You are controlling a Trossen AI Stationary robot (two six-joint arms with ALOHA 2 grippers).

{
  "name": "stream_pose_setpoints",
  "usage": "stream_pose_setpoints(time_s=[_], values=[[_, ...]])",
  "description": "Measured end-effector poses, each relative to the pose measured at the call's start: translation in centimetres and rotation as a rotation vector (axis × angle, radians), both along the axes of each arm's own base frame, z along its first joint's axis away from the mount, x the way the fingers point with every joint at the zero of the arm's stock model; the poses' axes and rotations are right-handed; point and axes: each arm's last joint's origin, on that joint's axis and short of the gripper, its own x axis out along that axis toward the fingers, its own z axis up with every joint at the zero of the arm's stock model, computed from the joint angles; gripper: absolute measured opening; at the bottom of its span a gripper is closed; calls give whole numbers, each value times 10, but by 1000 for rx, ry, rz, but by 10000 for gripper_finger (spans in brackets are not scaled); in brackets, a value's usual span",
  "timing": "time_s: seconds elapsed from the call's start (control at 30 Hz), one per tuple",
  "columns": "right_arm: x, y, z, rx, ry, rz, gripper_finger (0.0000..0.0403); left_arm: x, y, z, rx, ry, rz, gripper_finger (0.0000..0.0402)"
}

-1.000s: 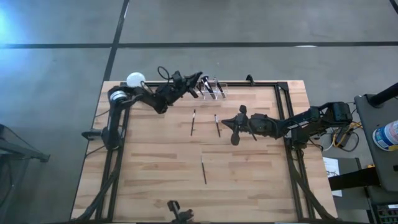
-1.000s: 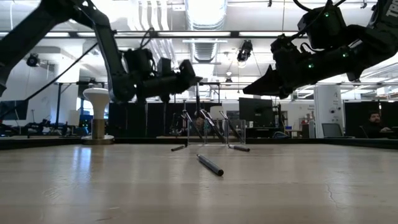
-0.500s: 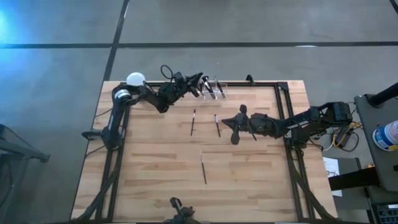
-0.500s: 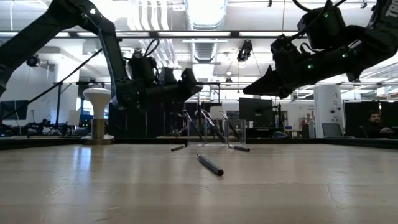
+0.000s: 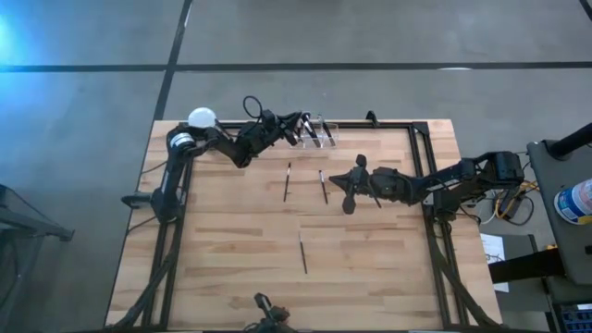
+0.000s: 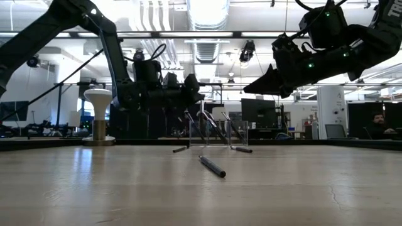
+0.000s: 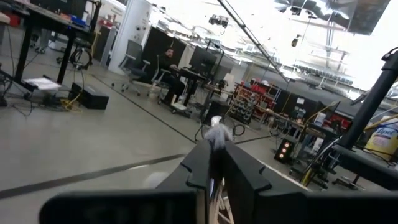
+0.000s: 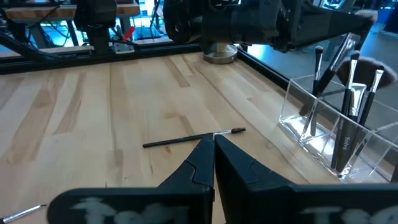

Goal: Pick & Place Makeup Brushes
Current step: Put the black foundation brush into the transparent organizer, then adjust the makeup brushes in the transparent organizer

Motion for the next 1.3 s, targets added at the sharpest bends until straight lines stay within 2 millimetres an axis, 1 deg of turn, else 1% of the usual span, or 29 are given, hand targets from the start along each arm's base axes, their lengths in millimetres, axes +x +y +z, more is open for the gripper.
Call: stream_pose_setpoints(time_s=[0.23, 0.4, 0.53, 0.63, 0.7, 0.8, 0.87, 0.97, 1.03, 1.17, 1.3], values=[[0, 0, 0, 4, 0, 0, 8, 0, 0, -1, -17, 8, -12, 55], [0, 0, 0, 12, -1, -2, 8, 0, 0, 3, -13, 20, -11, 58], [0, 0, 0, 33, -8, -7, 8, -3, -2, 14, 3, 71, -14, 57], [0, 0, 0, 52, -14, -12, 8, -6, -6, 24, 4, 151, -30, 57], [1, 0, 0, 54, -16, -12, 8, -8, -8, 30, -34, 224, -47, 57], [1, 0, 1, 48, -18, -11, 8, -2, -4, 41, -152, 390, -61, 60], [2, -1, 3, 38, -20, -12, 8, 5, -1, 50, -193, 494, -42, 67], [4, -1, 5, 29, -26, -10, 8, 17, 5, 66, -192, 592, 7, 79], [5, -1, 6, 29, -28, -10, 8, 24, 10, 72, -190, 629, 9, 86], [5, -1, 6, 29, -28, -10, 8, 31, 15, 74, -200, 651, 30, 97], [4, -1, 5, 29, -25, -9, 8, 34, 18, 68, -205, 665, 84, 99]])
